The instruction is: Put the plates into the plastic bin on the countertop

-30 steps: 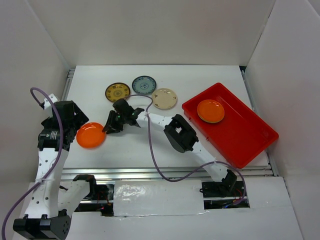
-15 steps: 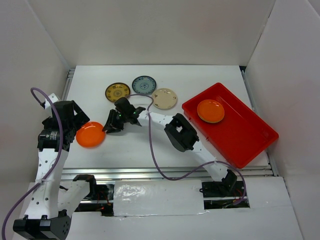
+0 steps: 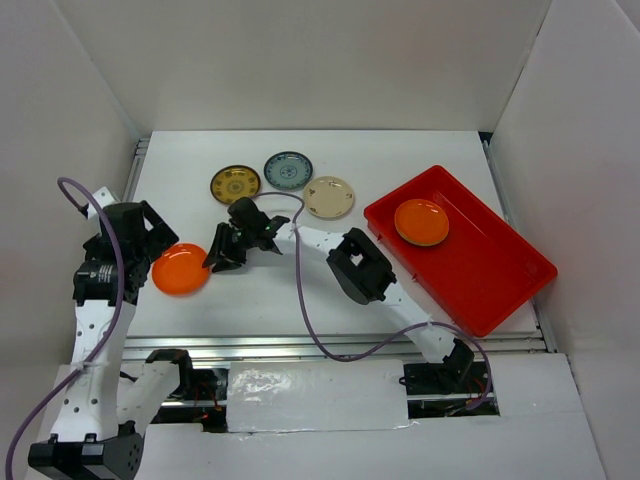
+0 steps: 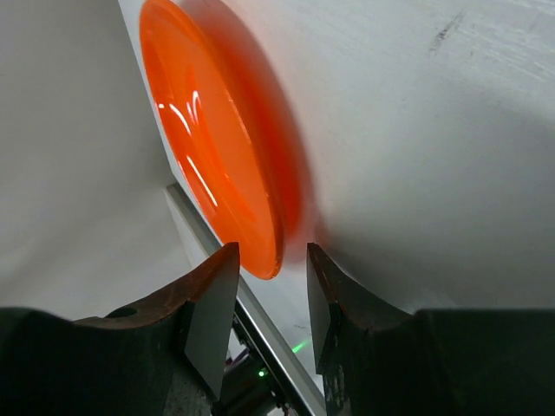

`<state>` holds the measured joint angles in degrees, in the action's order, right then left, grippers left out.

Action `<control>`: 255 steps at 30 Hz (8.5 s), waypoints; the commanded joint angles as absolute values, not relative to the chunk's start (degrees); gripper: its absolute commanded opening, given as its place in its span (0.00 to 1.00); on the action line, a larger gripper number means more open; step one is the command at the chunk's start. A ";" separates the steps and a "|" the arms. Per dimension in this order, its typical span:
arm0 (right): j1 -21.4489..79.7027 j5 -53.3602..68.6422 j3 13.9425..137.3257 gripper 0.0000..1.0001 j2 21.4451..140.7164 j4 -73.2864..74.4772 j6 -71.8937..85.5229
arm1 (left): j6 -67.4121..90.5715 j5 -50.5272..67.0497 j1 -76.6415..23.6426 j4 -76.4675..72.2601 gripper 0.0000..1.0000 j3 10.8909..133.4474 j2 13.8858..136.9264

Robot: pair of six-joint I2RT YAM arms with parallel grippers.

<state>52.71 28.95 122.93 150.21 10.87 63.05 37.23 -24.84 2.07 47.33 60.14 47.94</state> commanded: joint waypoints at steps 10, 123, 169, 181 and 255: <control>51.42 31.99 119.71 0.44 151.00 2.73 67.49 | 35.24 -18.72 5.10 43.42 0.99 60.64 45.70; -20.82 31.11 38.41 0.00 74.18 -2.55 48.08 | 32.78 -15.21 5.18 41.57 0.99 59.41 47.20; 16.17 44.48 41.49 1.00 36.22 4.12 40.51 | 60.47 14.34 6.33 -31.21 0.95 62.75 118.11; 16.08 40.87 41.57 1.00 37.44 3.43 43.06 | 61.26 6.07 6.33 -20.75 0.00 65.91 120.24; -13.36 2.90 42.80 1.00 61.71 8.16 51.33 | 45.09 9.67 -7.29 2.45 0.83 102.82 136.05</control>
<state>-13.69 5.13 43.33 67.35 5.78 51.37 46.46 10.22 -7.64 -1.69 99.26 133.19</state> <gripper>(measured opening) 0.997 0.854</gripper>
